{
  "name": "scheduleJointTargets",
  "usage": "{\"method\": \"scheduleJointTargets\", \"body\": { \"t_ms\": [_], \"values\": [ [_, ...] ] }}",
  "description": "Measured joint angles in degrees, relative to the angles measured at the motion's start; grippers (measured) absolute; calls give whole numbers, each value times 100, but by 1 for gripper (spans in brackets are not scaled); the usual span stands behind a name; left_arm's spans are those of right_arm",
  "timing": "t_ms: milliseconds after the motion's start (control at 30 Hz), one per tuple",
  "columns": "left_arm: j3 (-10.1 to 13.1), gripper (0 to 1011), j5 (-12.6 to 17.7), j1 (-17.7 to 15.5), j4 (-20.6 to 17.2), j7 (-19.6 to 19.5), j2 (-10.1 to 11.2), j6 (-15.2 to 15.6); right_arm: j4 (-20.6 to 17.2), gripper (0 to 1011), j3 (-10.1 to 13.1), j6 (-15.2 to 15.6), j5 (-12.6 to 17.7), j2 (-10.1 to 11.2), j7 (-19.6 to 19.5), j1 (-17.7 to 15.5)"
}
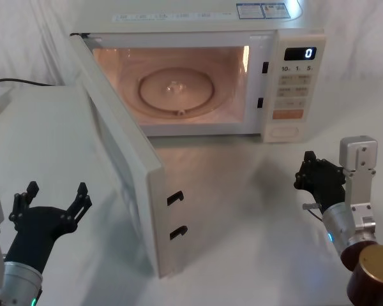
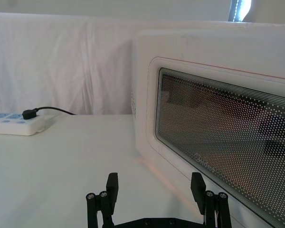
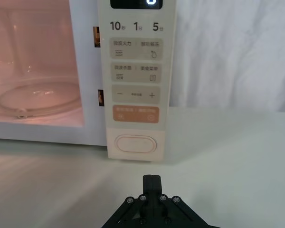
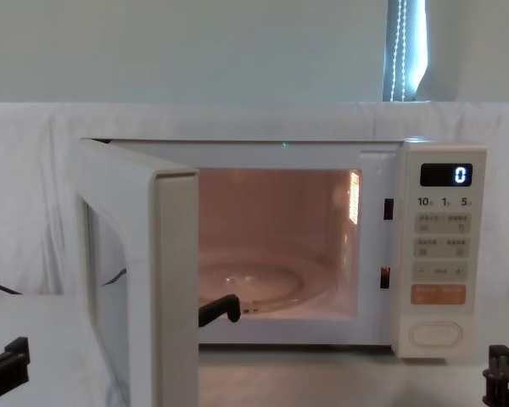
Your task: Press the button to open the microwave door with one hand; close the microwave door with the other hand.
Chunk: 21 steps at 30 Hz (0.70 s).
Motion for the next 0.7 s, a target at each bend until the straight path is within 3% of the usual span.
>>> {"method": "scheduleJointTargets", "body": {
  "t_ms": [533,700],
  "values": [
    [0,1001,0,0,0,0,0,0,0,4,35,-101,-50,20,-31,-44],
    [0,1001,0,0,0,0,0,0,3,100,34,-94,-48,19,-31,-42]
  ]
}}
